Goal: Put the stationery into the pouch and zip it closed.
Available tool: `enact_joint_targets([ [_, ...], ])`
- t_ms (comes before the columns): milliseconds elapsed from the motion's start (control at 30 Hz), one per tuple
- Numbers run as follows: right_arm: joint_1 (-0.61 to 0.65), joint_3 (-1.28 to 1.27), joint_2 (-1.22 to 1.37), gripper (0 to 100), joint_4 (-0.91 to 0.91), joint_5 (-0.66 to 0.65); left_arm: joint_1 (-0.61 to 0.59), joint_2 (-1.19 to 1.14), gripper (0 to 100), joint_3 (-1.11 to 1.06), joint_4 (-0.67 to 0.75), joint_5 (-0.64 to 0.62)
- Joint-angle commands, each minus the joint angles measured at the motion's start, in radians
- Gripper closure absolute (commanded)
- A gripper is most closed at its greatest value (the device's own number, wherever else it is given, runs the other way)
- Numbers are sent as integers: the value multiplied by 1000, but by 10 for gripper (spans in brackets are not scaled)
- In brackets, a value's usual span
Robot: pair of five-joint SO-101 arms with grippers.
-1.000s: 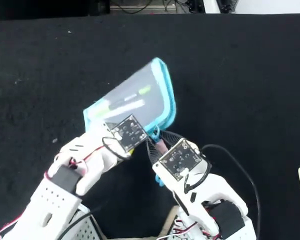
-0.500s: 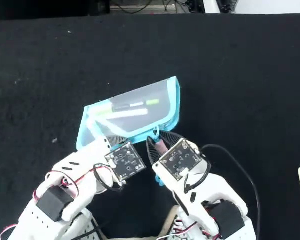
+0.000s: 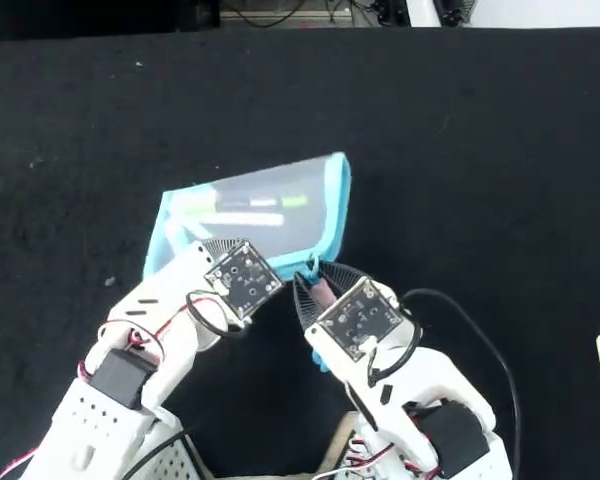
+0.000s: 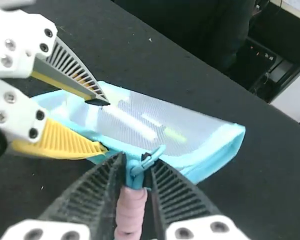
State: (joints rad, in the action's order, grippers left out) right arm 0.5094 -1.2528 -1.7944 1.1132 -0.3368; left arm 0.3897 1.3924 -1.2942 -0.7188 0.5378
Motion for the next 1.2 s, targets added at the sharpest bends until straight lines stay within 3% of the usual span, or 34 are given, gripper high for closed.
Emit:
enact_joint_targets([
  [0,-8,7,-18,988,-3,3,-16,-5,794,21,26,-2],
  [167,-8,7,-18,988,-3,3,8,0,795,18,14,-3],
  [500,-8,7,-18,988,-6,3,91,-6,794,166,-218,-3],
  [833,-8,10,-18,988,-3,3,87,-8,793,44,-55,-2],
  [1167,-8,12,-18,988,-2,3,96,-8,793,44,-103,-3],
])
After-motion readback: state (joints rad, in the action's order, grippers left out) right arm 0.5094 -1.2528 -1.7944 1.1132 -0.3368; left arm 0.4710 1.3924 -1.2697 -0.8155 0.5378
